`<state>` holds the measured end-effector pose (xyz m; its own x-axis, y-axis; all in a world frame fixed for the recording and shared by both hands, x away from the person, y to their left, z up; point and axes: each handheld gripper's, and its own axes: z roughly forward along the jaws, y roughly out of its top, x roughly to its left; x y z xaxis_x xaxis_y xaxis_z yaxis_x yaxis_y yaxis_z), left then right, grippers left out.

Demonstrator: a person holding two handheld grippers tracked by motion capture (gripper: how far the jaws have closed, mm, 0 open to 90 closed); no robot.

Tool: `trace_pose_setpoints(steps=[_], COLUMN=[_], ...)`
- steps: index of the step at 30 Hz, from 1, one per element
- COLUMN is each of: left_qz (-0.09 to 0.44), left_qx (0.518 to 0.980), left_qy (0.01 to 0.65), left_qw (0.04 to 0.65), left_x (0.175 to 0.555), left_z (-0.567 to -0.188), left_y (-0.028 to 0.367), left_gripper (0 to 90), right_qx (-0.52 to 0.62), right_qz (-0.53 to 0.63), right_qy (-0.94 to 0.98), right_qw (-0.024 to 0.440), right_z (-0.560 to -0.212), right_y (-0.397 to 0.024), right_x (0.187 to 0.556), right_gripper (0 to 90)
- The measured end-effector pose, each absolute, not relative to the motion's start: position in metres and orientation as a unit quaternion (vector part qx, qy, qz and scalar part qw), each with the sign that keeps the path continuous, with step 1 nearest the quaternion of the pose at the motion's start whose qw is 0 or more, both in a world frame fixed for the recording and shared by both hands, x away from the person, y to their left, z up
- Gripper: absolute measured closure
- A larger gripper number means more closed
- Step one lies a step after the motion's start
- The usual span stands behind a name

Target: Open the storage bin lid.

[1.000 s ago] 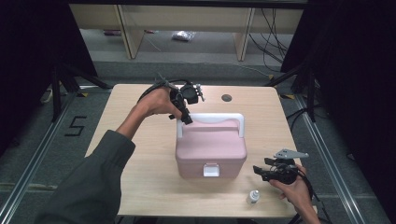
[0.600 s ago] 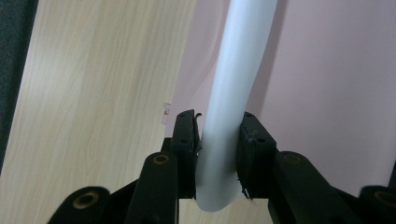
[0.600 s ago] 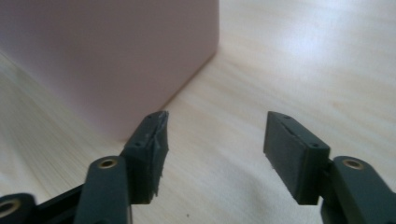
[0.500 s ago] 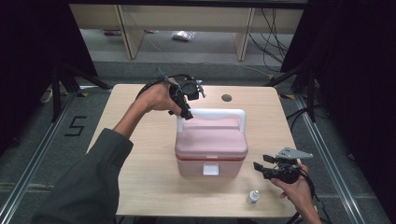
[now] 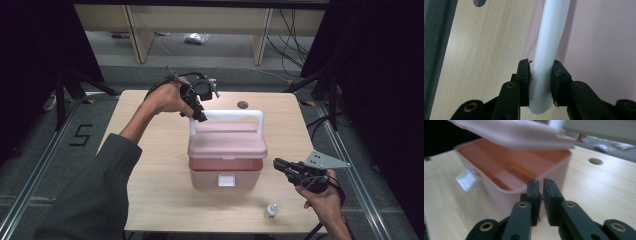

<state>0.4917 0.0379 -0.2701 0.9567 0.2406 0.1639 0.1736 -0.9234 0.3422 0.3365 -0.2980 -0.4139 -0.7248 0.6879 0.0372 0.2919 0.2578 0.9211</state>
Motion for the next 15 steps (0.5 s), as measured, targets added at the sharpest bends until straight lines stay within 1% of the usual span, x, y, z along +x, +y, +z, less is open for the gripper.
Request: trace_pose_setpoints(steps=[1,3,7,11,12,14,15], left_qz=[0.102,0.102,0.102,0.100,0.100,0.101,0.098], left_qx=[0.975,0.975,0.975,0.975,0.975,0.975,0.975], left_qy=[0.106,0.106,0.106,0.106,0.106,0.106,0.105], left_qw=[0.164,0.165,0.165,0.167,0.167,0.167,0.167], left_x=[0.492,0.492,0.492,0.492,0.492,0.493,0.492], left_z=[-0.270,-0.270,-0.270,-0.270,-0.271,-0.271,-0.271], left_y=[0.038,0.038,0.038,0.039,0.039,0.039,0.039], left_gripper=[71.3,71.3,71.3,71.3,71.3,71.3,71.3], right_qx=[0.318,0.305,0.299,0.287,0.292,0.286,0.296], right_qz=[0.519,0.523,0.521,0.526,0.533,0.530,0.540], right_qy=[0.770,0.773,0.777,0.782,0.777,0.780,0.771], right_qw=[0.191,0.191,0.187,0.174,0.163,0.170,0.163], right_z=[-0.414,-0.412,-0.412,-0.414,-0.414,-0.414,-0.415], right_y=[-0.298,-0.289,-0.282,-0.275,-0.273,-0.273,-0.270], right_x=[0.336,0.341,0.348,0.359,0.359,0.361,0.361], right_gripper=[86.2,90.0,90.0,90.0,90.0,90.0,90.0])
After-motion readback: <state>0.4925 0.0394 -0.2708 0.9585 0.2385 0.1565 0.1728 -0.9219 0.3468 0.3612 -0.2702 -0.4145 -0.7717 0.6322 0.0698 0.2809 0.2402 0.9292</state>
